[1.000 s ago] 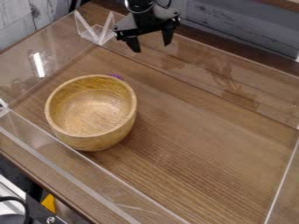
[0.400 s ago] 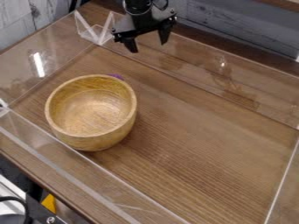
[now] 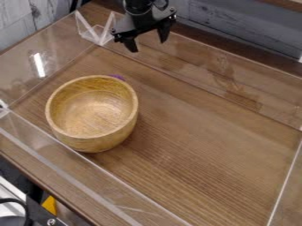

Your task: Put the purple eggplant in the brown bowl

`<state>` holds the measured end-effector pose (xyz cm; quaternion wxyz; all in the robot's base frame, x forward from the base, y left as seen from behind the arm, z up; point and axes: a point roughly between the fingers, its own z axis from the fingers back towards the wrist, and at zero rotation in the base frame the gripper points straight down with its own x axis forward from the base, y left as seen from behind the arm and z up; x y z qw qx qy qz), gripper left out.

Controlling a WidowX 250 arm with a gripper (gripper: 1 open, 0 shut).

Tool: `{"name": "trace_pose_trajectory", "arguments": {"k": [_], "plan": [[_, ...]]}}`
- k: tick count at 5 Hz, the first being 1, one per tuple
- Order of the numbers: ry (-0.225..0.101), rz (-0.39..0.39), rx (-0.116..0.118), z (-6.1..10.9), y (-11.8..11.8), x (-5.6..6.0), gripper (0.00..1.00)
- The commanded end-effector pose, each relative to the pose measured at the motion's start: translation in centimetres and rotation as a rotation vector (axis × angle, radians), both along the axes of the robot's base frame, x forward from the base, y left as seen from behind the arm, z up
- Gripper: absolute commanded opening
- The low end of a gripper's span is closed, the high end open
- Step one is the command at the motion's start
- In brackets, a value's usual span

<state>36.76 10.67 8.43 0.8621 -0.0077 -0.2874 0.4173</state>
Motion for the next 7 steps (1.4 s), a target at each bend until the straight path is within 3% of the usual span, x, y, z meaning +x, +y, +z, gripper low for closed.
{"name": "trace_pose_trajectory", "arguments": {"k": [1, 7], "plan": [[-0.074, 0.012, 0.021, 2.4, 0.0, 0.4, 1.00], [-0.065, 0.106, 0.050, 0.1, 0.6, 0.4, 1.00]]}}
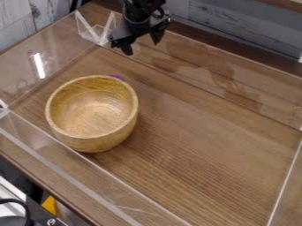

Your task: Put the purple eggplant in the brown bowl

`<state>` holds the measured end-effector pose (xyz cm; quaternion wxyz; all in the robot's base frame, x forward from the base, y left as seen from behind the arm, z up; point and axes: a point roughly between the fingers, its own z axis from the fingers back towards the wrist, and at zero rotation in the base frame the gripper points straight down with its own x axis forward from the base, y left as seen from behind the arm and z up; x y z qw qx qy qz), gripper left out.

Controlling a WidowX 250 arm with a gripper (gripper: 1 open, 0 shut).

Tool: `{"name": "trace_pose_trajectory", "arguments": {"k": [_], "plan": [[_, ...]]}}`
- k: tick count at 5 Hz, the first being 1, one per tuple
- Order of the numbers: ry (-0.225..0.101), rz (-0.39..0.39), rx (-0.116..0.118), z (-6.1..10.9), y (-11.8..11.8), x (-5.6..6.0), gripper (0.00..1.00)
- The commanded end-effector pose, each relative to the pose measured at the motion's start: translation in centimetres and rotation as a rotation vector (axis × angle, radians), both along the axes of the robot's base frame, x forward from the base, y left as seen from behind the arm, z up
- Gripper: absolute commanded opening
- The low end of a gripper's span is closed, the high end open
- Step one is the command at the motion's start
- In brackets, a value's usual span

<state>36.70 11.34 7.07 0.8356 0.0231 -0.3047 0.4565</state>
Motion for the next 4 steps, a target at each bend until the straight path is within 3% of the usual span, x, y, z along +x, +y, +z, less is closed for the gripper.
{"name": "trace_pose_trajectory", "arguments": {"k": [1, 4], "plan": [[-0.040, -0.002, 0.019, 1.05, 0.18, 0.54, 1.00], [-0.030, 0.005, 0.034, 0.44, 0.89, 0.35, 1.00]]}}
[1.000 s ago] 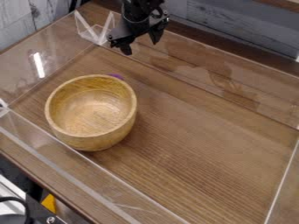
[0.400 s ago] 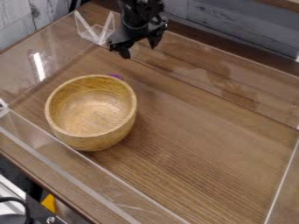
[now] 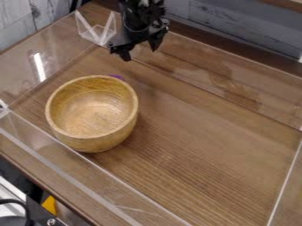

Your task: Put the purple eggplant in the brown bowl

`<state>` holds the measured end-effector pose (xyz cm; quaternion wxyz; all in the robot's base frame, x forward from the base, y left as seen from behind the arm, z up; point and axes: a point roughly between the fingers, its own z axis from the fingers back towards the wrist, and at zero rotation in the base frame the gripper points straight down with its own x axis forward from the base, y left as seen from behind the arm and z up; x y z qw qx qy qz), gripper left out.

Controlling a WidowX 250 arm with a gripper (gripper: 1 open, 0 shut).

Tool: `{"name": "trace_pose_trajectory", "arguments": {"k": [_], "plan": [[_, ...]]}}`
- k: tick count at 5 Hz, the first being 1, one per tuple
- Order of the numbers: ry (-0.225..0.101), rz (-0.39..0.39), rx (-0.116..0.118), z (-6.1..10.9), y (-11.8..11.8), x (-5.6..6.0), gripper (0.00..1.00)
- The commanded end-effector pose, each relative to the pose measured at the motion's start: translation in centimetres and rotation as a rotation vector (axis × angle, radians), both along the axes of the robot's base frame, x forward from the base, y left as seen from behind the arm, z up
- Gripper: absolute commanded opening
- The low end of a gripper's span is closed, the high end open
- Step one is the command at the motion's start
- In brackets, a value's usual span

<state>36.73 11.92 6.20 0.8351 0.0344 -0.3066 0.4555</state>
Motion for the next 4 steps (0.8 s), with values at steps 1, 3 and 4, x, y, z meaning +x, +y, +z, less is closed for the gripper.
{"name": "trace_pose_trajectory", "arguments": {"k": [1, 3, 4], "plan": [[-0.035, 0.003, 0.014, 1.30, 0.53, 0.33, 1.00], [-0.031, 0.010, 0.015, 1.30, 0.89, 0.40, 1.00], [-0.029, 0.014, 0.015, 1.31, 1.07, 0.46, 1.00]]}}
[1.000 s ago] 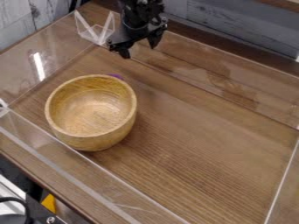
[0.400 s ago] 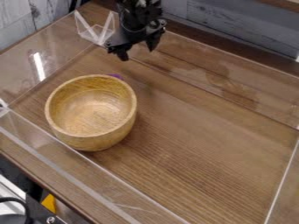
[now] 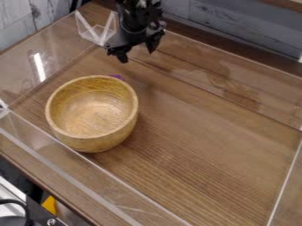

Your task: Put the purple eggplant in the brown bowl

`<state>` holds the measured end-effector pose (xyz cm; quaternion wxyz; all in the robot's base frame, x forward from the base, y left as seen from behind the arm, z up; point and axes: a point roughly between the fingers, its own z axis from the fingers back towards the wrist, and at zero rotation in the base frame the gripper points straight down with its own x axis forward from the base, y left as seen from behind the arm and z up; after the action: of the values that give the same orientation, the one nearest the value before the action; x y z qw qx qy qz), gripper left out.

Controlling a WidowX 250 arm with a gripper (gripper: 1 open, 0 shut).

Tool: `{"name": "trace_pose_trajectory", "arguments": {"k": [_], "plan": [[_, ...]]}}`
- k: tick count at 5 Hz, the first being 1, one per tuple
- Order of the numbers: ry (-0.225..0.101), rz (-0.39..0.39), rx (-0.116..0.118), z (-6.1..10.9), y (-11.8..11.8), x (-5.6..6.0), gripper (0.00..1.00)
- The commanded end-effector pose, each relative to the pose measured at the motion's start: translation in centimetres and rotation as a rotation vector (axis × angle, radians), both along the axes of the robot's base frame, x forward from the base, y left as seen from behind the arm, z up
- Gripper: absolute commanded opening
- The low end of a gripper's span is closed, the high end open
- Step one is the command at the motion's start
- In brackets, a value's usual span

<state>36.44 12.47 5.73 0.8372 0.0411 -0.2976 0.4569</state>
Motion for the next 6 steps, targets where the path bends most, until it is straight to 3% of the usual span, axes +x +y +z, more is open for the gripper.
{"name": "trace_pose_trajectory", "arguments": {"k": [1, 6], "plan": [[-0.050, 0.011, 0.013, 1.82, 0.69, 0.81, 1.00], [-0.041, 0.027, 0.010, 1.95, 1.34, 0.82, 1.00]]}}
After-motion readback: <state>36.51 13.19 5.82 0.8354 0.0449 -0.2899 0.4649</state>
